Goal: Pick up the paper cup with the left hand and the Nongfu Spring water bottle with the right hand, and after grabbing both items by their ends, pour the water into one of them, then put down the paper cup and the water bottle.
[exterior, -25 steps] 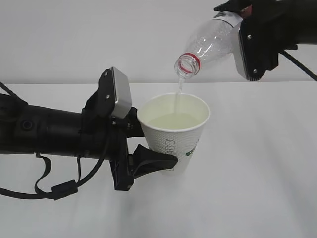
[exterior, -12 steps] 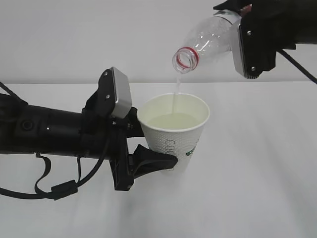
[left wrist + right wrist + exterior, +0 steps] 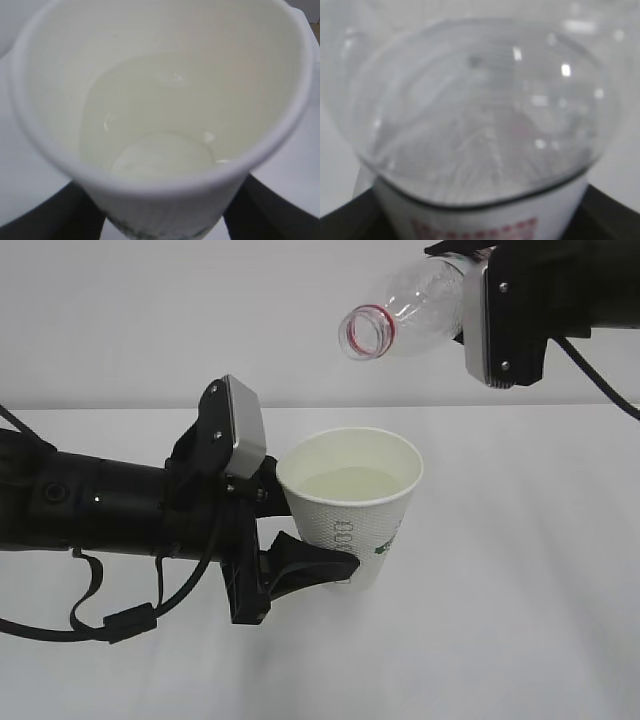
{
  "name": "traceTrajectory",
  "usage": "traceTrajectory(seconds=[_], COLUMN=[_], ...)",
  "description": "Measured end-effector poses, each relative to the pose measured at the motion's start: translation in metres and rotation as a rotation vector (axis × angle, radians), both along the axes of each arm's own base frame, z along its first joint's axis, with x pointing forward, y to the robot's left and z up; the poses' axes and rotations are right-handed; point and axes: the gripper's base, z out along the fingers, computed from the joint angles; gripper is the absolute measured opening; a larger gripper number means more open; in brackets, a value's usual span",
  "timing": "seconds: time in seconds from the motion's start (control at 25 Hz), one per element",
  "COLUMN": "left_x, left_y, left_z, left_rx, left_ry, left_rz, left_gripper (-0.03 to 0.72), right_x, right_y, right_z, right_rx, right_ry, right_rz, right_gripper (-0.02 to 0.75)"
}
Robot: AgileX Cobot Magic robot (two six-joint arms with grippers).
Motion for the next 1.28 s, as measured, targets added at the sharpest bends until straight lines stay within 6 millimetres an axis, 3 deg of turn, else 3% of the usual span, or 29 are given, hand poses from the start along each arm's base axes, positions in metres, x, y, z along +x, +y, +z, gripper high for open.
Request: traceTrajectory(seconds=[1.28], left_x=[0.0003], left_y=[0.0002], left_z=[-0.0002], left_rx=[0.002], left_ry=[0.0], left_rz=[0.004], left_gripper=[0.489], right_x=[0.0017], right_y=[-0.0034], right_z=[-0.0012], right_rx=[0.43], right_ry=[0.286], right_rz=[-0.196], right_gripper=[0.522])
